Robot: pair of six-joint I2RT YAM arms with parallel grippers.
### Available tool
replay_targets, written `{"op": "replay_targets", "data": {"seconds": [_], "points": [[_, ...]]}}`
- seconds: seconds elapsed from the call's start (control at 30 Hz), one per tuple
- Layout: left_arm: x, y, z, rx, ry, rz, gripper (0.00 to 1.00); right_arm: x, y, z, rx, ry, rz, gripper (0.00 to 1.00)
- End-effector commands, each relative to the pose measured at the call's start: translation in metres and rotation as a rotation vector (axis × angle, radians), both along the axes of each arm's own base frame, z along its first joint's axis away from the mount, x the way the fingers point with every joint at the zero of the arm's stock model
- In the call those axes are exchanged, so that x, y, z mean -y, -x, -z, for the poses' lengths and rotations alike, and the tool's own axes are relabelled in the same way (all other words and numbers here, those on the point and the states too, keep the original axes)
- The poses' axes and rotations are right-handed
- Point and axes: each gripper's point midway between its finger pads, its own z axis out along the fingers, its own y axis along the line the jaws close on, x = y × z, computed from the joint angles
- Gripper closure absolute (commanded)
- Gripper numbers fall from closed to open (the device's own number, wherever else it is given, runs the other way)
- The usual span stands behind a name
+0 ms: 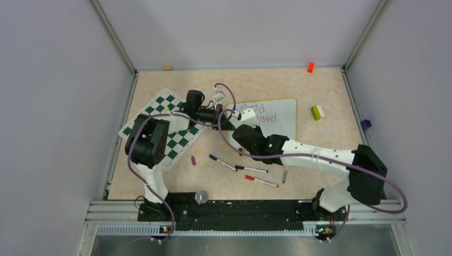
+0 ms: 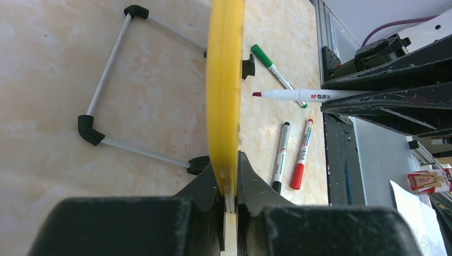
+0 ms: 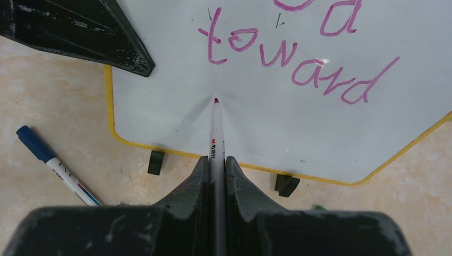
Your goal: Write a sentence on the whiteboard
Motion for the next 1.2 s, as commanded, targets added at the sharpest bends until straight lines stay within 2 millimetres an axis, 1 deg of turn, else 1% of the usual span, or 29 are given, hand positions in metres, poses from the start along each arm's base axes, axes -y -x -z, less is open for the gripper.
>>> {"op": "replay_targets", "data": {"seconds": [0.0,0.17,0.5,0.77,1.0,1.17], "points": [[0.002,-0.004,0.017,0.021,-0.056,-0.026,1.00,-0.005,-0.007,-0.014,0.035,-0.014,0.026,1.00],[0.002,-0.004,0.017,0.022,-0.055,-0.025,1.00,-0.001,-0.009,-0.013,0.030,-0.014,0.038,1.00],[0.002,-0.004,0.017,0.022,-0.054,-0.026,1.00,0.004,-0.017,-0.003,0.010,0.006,0.059,1.00],[0.002,-0.004,0.017,0.023,-0.055,-0.026,1.00,-0.005,-0.022,-0.003,0.001,0.014,0.040,1.00],[0.002,-0.005,0.018,0.022,-0.055,-0.027,1.00,-0.011,-0.016,0.006,-0.039,0.005,0.005,1.00],[0.002,-0.005,0.017,0.022,-0.054,-0.027,1.00,-0.007,-0.009,0.013,-0.068,0.005,-0.009,1.00]]}}
